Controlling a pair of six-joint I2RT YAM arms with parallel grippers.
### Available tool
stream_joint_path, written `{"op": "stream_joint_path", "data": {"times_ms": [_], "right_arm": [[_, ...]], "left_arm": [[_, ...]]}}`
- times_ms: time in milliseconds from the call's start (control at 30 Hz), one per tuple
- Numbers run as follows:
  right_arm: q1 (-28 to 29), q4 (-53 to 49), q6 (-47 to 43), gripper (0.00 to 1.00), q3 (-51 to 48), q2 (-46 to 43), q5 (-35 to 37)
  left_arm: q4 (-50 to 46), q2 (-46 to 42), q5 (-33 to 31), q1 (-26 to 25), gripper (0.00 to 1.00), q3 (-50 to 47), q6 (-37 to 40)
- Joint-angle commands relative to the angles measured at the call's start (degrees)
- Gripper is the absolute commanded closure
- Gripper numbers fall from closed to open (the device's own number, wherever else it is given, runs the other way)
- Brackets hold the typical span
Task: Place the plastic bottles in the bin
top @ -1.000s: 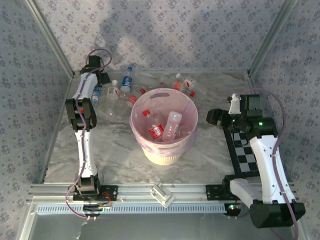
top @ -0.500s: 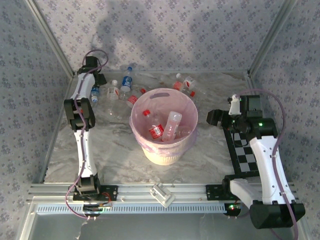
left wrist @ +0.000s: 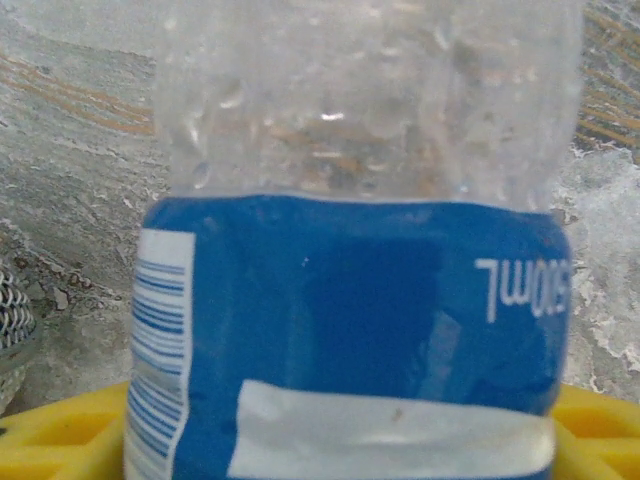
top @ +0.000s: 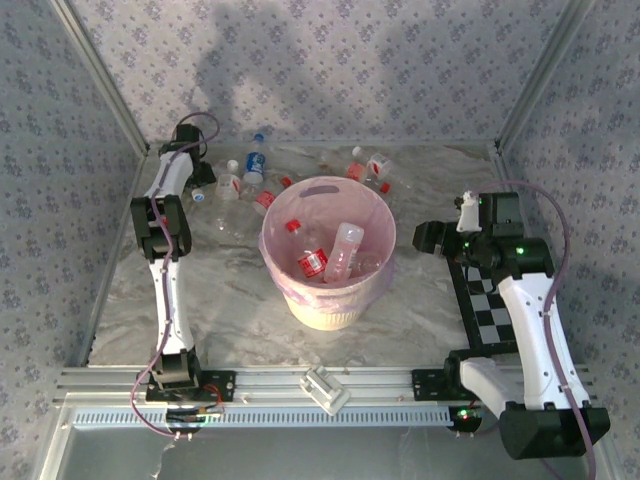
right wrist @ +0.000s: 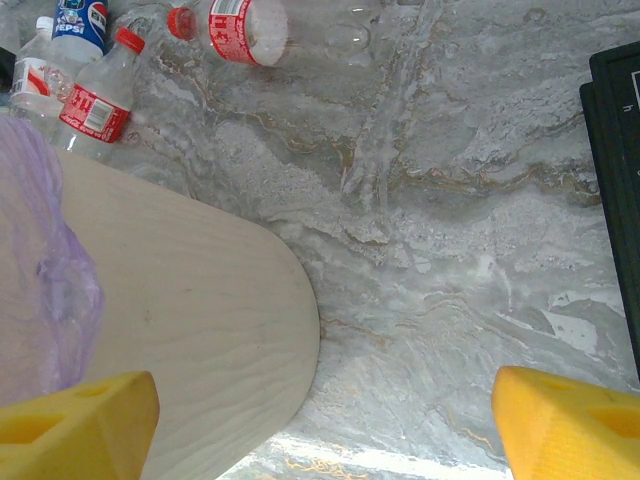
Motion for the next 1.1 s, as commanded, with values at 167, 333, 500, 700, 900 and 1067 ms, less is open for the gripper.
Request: {"op": "stream_joint_path", "data": {"times_ms": [167, 333, 500, 700, 900, 1067], "right_arm": [[-0.4, -0.2, -0.7, 0.12, -0.4, -0.8, -0.3], [-0.3, 0.6, -0.4, 0.12, -0.3, -0.7, -0.5], [-0.4, 1.1, 0.2, 0.12, 1.2, -0.8, -0.6], [-0.5, 2.7, 0.7, 0.13, 3.9, -0.3, -2.9], [-0.4, 7.5, 1.7, 0.13, 10.0, 0.9, -6.9], [-0.3, 15.2, 4.7, 0.12, 14.9, 2.5, -14.5]], "left_arm": [[0.7, -5.5, 0.2, 0.1, 0.43, -3.3, 0.4], [2.7, -11.3, 0.8, 0.1, 0.48, -6.1, 1.1], [6.3, -21.1, 3.4, -0.7, 0.53, -12.8, 1.9], [13.7, -39.3, 12.8, -4.0, 0.55, -26.1, 1.5], [15.5, -57.4, 13.9, -14.1, 0.59, -35.6, 5.1], [16.1, -70.6, 18.5, -24.8, 0.61, -41.8, 4.8]]}}
